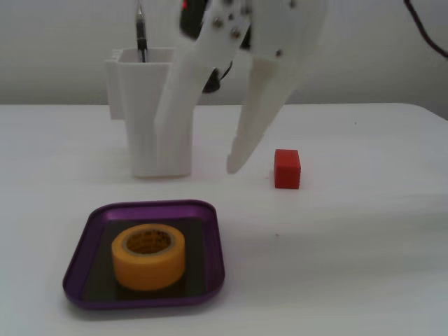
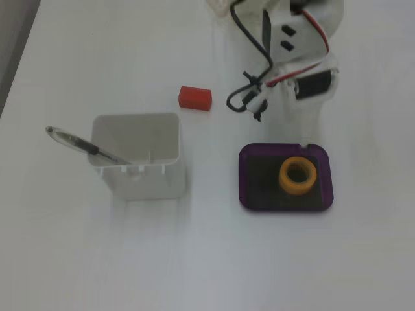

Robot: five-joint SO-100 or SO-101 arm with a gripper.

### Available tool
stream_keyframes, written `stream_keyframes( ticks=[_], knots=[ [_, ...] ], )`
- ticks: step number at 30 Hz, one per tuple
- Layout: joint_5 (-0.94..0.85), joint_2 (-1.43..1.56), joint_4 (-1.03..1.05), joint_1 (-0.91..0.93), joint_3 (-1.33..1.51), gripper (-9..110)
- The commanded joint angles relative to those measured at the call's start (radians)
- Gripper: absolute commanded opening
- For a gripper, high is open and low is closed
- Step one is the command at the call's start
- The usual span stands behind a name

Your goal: Remove the yellow tape from the box.

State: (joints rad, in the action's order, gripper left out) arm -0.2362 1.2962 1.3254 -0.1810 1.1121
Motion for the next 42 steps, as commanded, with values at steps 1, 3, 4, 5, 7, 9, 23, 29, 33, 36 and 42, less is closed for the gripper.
stream_keyframes(
  ticks=[1, 3, 4, 5, 7, 9, 23, 29, 33, 36, 42],
  knots=[
    [-0.009, -0.075, 0.008, 0.011, -0.133, 18],
    [-0.011, -0.123, 0.008, 0.008, -0.166, 18],
    [-0.014, -0.143, 0.008, 0.005, -0.178, 18],
    [-0.028, -0.164, 0.008, 0.002, -0.187, 18],
    [-0.044, -0.192, 0.006, 0.002, -0.202, 18],
    [-0.044, -0.213, -0.002, 0.005, -0.206, 18],
    [-0.048, -0.324, -0.009, 0.011, -0.264, 18],
    [-0.048, -0.387, -0.003, 0.011, -0.331, 18],
    [-0.046, -0.417, 0.002, 0.009, -0.368, 10],
    [-0.044, -0.436, 0.003, 0.009, -0.388, 3],
    [-0.034, -0.434, 0.006, 0.008, -0.423, 0]
  ],
)
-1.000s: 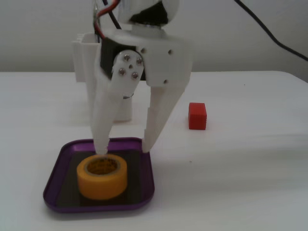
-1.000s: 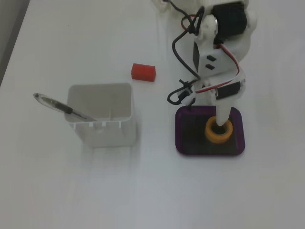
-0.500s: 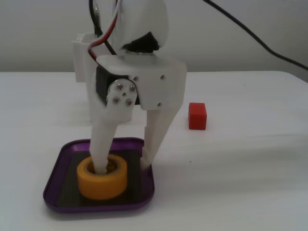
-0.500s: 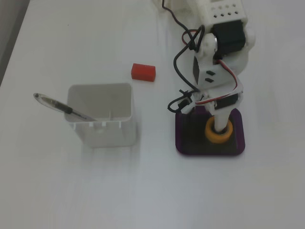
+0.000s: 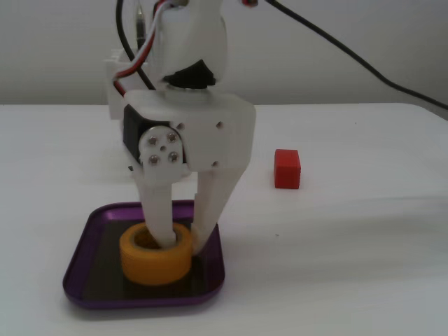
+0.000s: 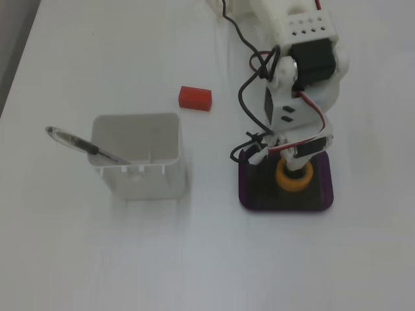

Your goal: Remove the yellow tape from the box.

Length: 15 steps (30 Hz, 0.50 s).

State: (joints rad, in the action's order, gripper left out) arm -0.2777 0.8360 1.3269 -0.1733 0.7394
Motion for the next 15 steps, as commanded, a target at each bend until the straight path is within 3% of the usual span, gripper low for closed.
stream_keyframes(
  ticks=[1, 10, 15],
  knots=[
    [0.008, 0.028, 0.006, -0.003, -0.063, 0],
    [0.043, 0.195, 0.364, 0.003, -0.428, 0],
    [0.057, 0.339, 0.380, 0.005, -0.293, 0]
  ],
)
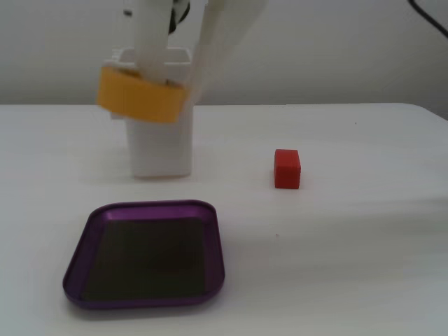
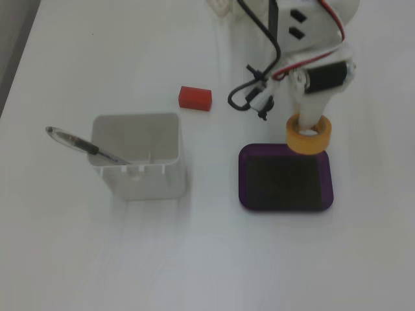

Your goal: Remove the yellow tape from the box.

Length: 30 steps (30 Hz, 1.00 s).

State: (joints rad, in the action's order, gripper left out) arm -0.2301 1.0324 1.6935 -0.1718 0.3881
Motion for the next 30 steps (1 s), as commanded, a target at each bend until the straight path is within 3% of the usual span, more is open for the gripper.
stream_keyframes(
  ticks=[1, 9, 20, 30],
  knots=[
    [0.009, 0.170, 0.014, 0.003, 0.120, 0],
    [0.009, 0.407, -0.117, 0.003, 0.629, 0],
    [0.009, 0.709, -0.578, 0.003, 1.433, 0],
    [0.002, 0.684, -0.678, 0.005, 1.531, 2]
  ],
)
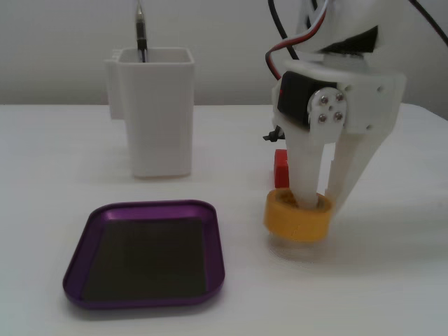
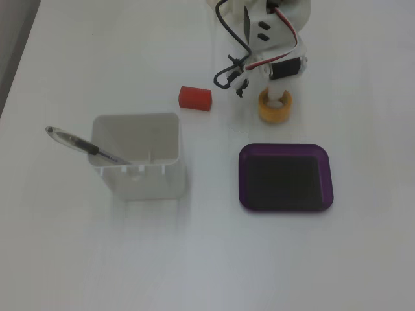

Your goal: Remove the yellow tape from the box.

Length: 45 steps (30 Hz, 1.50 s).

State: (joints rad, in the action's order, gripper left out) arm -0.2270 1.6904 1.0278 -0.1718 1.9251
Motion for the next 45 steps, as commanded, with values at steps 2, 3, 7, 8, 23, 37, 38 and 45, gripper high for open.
stream_keyframes(
  ticks=[2, 3, 7, 8, 23, 37, 38, 45],
  knots=[
    [-0.003, 0.014, -0.011, 0.005, -0.006, 8],
    [-0.003, 0.014, -0.011, 0.006, -0.006, 10],
    [-0.003, 0.025, 0.008, 0.032, -0.005, 16],
    [-0.003, 0.029, 0.031, 0.046, -0.017, 16],
    [0.015, 0.756, 0.370, 0.256, -0.130, 17],
    [0.017, 1.605, 0.118, 0.250, 0.914, 17],
    [0.017, 1.672, 0.120, 0.249, 0.960, 17],
    [0.160, 1.709, 0.178, 0.249, 1.092, 16]
  ],
)
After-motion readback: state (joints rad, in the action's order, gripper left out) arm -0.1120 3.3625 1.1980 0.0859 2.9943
